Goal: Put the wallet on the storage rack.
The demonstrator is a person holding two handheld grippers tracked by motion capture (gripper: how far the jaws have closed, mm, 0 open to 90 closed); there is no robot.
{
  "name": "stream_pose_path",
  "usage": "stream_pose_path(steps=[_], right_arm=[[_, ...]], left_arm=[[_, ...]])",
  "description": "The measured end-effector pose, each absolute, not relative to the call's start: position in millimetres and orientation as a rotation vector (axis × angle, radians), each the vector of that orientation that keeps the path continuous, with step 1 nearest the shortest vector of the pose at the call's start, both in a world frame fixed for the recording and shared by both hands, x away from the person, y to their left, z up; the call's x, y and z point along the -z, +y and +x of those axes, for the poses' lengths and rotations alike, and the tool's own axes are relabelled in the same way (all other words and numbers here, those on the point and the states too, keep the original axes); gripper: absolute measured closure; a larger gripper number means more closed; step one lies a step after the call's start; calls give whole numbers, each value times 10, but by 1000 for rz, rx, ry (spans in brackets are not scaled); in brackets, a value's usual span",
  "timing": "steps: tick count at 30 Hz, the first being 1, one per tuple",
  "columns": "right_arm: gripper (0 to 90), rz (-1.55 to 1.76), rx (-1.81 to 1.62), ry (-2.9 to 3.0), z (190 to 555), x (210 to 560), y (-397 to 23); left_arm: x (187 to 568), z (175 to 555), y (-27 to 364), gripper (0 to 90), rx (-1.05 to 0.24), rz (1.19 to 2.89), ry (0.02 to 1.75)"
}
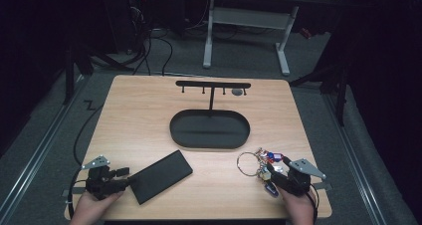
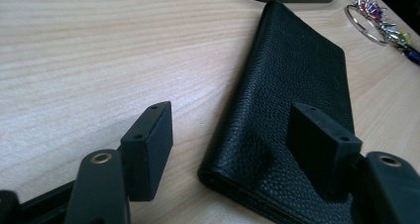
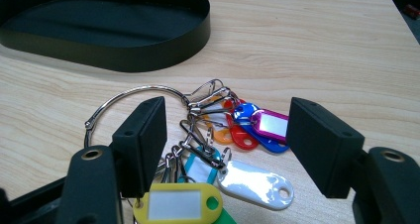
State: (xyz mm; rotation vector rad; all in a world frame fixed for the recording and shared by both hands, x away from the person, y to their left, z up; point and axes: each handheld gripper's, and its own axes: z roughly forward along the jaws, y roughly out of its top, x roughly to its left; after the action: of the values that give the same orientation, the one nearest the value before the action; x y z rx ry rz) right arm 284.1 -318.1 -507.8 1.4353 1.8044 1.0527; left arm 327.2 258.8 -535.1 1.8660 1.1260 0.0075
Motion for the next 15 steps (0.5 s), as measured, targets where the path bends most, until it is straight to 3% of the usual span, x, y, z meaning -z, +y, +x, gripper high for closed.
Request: stream_pose_path(steps=[6,15], right_arm=[[327,1438,-1053,1804,2841,5080,-3176],[331,1436,-1051,1803,2843,5079,-3172]], left_arm=[[5365,3272,2578,382,20,1877,1111],[5380,3246,2532,519,52,1909,1062]])
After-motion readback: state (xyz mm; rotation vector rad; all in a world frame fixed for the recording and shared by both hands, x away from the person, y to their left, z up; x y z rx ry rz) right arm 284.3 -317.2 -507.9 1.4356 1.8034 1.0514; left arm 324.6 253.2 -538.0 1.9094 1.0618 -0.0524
